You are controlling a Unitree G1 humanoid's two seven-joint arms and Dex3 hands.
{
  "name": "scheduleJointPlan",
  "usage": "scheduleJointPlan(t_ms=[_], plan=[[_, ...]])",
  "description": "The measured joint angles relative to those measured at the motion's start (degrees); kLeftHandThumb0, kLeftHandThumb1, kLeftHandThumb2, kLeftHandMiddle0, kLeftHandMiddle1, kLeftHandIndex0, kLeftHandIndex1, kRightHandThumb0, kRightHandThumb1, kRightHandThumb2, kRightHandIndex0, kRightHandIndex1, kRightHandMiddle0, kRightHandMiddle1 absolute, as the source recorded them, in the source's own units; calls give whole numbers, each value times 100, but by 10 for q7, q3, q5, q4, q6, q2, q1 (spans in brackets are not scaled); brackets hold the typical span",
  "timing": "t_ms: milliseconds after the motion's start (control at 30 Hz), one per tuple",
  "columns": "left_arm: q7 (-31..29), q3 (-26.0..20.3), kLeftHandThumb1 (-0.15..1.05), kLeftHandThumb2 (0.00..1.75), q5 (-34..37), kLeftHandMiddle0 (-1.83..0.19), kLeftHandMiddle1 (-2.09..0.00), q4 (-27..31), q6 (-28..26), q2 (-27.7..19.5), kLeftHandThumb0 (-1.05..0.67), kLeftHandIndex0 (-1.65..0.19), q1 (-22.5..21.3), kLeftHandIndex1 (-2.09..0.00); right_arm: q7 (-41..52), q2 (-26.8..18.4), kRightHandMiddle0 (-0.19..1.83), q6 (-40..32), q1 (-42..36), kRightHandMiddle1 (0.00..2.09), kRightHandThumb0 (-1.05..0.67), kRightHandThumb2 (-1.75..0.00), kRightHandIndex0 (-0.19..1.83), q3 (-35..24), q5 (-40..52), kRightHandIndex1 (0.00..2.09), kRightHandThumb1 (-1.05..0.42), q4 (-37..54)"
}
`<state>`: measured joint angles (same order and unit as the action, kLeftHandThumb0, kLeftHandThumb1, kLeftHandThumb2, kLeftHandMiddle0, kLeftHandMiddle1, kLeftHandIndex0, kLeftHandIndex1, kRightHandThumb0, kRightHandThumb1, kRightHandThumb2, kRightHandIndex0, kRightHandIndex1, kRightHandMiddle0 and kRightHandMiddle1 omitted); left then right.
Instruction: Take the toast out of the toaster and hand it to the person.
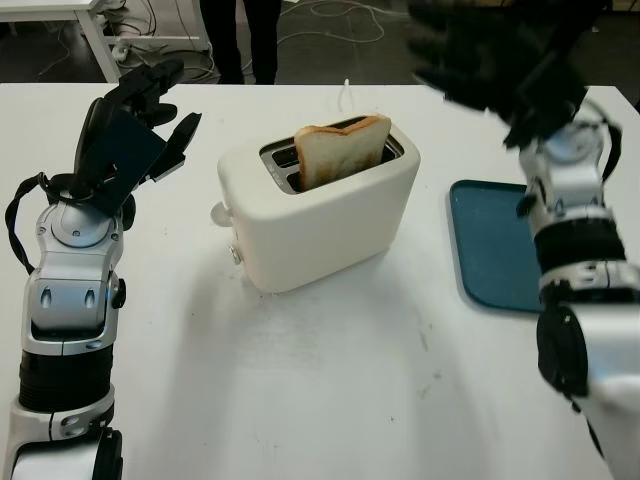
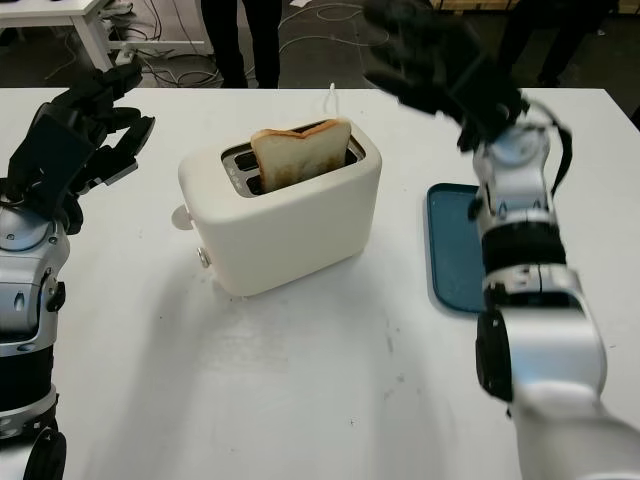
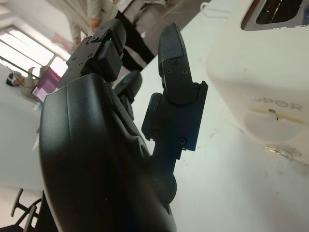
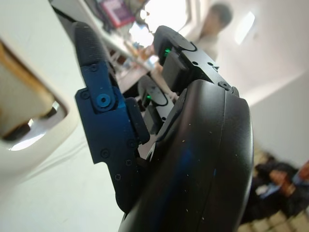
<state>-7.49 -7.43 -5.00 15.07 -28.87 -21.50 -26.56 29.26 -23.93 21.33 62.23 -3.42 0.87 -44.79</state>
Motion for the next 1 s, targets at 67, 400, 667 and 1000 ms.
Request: scheduleJointPlan(t_ms=[67, 400, 667, 1000], plan=[[0, 0, 92, 46, 0, 0, -83, 0, 0, 0, -43, -32, 0, -17, 8, -3, 82, 2, 9, 12, -84, 0, 84, 13, -10, 32, -73, 7], [2, -1, 92, 46, 0, -2, -83, 2, 0, 0, -42, -33, 0, -18, 62, -12, 87, 52, 31, 8, -92, -1, 62, 97, -88, 73, -69, 28], [2, -2, 92, 46, -2, -4, -82, 5, 0, 0, -44, -34, 1, -17, 45, -11, 87, 70, 31, 7, -90, 0, 57, 143, -153, 73, -64, 28], [2, -2, 92, 45, -2, -3, -80, 5, 0, 0, -45, -33, 1, -16, -11, -4, 85, 77, 26, 5, -69, 0, 55, 181, -215, 76, -62, 28]])
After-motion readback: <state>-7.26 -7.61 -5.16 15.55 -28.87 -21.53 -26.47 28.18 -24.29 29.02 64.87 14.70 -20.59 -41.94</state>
